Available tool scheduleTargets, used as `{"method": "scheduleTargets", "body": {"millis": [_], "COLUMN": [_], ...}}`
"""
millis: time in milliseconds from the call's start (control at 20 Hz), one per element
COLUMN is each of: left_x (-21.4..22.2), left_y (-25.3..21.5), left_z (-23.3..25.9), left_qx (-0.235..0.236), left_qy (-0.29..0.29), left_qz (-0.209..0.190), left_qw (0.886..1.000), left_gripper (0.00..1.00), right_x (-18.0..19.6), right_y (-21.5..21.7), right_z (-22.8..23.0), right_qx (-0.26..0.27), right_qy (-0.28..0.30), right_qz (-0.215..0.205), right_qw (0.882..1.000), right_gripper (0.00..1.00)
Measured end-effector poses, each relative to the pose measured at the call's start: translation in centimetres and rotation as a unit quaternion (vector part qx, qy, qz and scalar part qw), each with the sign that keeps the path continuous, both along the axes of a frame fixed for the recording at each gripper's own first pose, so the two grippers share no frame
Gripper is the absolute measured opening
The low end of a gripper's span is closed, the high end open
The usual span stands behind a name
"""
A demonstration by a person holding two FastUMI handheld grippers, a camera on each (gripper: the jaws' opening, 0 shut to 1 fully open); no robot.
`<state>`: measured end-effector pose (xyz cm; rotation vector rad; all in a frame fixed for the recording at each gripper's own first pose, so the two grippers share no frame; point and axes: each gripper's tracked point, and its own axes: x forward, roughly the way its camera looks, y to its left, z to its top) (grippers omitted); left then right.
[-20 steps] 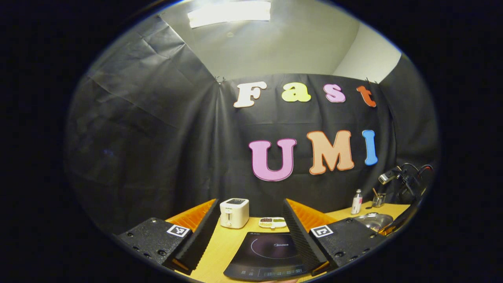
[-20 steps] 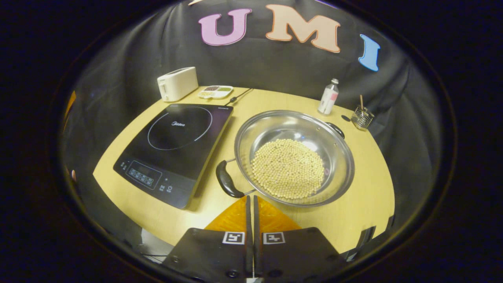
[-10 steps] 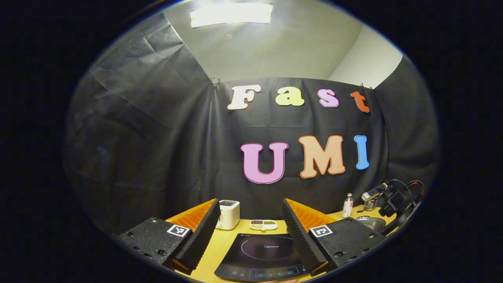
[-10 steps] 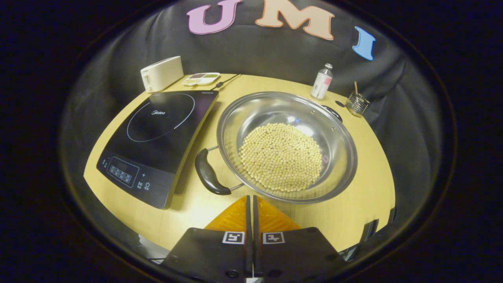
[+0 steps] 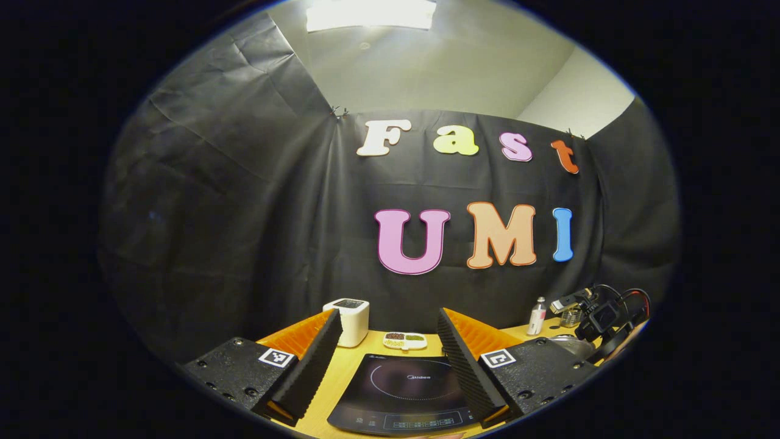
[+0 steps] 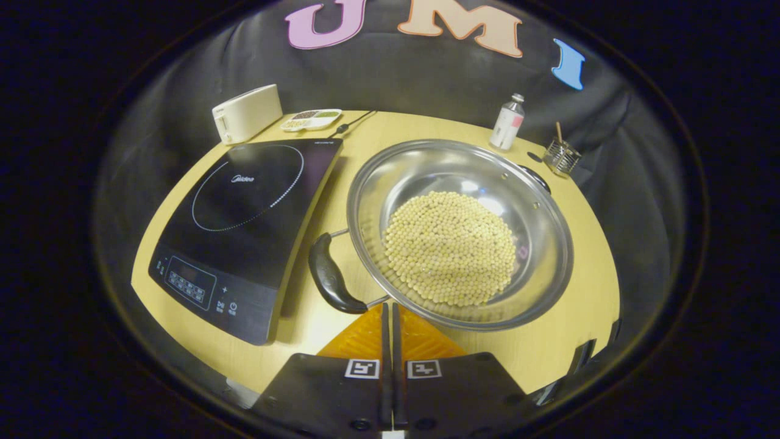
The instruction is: First push the handle of the pot to place it horizontally, then grasp the pot with both hands and set it on the induction cooktop.
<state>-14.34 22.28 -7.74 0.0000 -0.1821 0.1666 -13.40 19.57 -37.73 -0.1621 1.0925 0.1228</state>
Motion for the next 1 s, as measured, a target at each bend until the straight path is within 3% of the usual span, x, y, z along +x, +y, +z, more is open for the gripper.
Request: {"method": "scheduleTargets", "body": {"millis": [200,350,1000], "left_x": [0.5,0.7,1.7], "left_y": [0.9,1.8,3.2], "left_z": [-0.9,-1.0,-2.8], "left_qx": [-0.01,-0.022,-0.047], "left_qy": [0.015,0.017,0.036], "left_qz": [0.004,0.008,0.011], "left_qw": [1.0,1.0,0.998], "left_gripper": [0.92,0.95,0.95], "right_x": [0.9,1.5,5.4], "right_y": [1.7,2.6,6.0], "right_z": [-0.1,-0.7,-1.8], "right_qx": [-0.009,-0.016,0.023], "right_qy": [-0.003,-0.004,-0.002], "right_qz": [0.012,0.018,-0.011], "right_qw": [1.0,1.0,1.0], "right_gripper": [0.02,0.02,0.0]}}
